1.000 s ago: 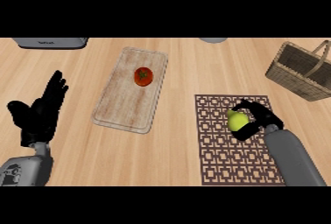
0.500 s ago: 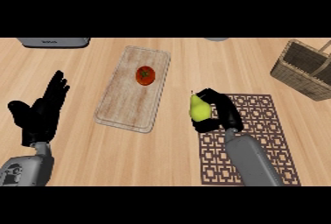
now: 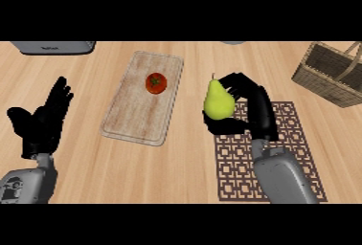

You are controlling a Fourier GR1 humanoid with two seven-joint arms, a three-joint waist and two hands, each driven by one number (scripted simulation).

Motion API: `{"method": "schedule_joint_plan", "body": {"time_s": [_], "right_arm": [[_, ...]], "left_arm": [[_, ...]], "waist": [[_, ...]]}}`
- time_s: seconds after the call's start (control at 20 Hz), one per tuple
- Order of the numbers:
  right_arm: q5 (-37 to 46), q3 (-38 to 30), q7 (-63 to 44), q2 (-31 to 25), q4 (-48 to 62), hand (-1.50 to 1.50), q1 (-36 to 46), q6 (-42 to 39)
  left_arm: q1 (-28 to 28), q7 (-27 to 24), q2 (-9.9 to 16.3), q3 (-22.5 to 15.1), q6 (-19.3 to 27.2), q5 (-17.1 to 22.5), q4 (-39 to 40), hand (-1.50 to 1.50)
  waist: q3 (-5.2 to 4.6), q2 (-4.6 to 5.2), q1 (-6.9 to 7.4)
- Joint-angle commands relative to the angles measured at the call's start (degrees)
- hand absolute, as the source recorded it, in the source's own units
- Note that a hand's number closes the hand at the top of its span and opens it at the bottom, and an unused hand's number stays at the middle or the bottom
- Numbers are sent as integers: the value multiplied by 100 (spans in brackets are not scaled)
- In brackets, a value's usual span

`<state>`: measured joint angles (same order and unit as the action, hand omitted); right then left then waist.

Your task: Pick the pear from the placemat and place it in the basket

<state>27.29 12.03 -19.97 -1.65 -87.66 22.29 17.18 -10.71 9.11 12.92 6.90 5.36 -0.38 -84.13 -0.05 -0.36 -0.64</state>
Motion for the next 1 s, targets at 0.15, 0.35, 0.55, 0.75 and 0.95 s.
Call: {"method": "schedule_joint_plan", "body": {"time_s": [0.15, 0.35, 0.55, 0.75, 0.95], "right_arm": [[632, -448, -1812, -324, -971, 150, 963, -441], [668, -893, -2619, -505, -1387, 150, 1501, -730], [779, -1357, -2812, -402, -764, 150, 2374, -290], [656, -1913, -2675, -998, -38, 150, 2963, -493], [748, -2180, -2452, -1394, 1078, 150, 3614, -514]], "left_arm": [[-247, 124, 79, 78, -92, 25, 110, 0], [236, -106, -90, -31, -85, -17, -180, 0], [143, -210, -82, -69, -52, -139, -149, 0], [-357, 101, 10, 101, -75, -18, 120, 0], [-204, 205, 129, 162, -197, 55, -99, 0]], "waist": [[1, 28, 46], [2, 23, 69], [2, 33, 103], [3, 45, 90], [3, 55, 165]]}}
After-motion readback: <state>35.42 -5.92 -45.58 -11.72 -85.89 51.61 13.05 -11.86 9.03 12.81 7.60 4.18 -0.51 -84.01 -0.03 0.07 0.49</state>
